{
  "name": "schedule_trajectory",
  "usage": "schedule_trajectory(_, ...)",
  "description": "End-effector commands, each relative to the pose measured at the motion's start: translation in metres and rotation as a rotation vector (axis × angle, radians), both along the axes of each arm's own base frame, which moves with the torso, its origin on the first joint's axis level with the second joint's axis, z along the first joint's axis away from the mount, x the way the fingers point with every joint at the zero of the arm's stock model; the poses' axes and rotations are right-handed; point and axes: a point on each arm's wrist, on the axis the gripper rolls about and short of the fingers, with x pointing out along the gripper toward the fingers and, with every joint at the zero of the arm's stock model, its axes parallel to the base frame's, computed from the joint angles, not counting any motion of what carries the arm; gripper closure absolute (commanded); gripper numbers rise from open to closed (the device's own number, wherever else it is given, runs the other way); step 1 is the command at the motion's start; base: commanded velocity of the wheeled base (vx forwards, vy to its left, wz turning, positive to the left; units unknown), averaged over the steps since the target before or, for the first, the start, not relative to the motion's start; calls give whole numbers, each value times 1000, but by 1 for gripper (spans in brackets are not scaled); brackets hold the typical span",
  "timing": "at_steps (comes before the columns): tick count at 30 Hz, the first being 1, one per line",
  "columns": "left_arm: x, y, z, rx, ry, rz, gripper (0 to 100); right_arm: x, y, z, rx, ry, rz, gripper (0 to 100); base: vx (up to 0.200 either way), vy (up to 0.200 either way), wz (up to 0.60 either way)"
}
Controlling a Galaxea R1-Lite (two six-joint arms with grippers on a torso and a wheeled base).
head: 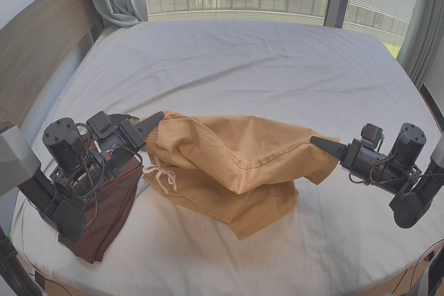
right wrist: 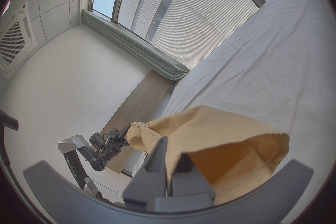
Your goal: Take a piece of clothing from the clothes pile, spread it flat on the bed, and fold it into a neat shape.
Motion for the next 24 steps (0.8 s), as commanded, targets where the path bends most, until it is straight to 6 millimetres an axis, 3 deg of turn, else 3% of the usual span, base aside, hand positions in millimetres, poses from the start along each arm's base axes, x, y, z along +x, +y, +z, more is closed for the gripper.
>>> schedule_trajectory(1,-2,0,4,-5,-14,-2,100,-1,0,2,2,-6,0,100,0,0,0)
schedule_trajectory(8,-8,3,19,-28,-55,-4,100,0,-3,8,8,-32,-9,100,0,0,0)
schedule_trajectory(24,-5,7,17,-20,-52,11,100,0,-29,26,17,-96,-49,100,0,0,0)
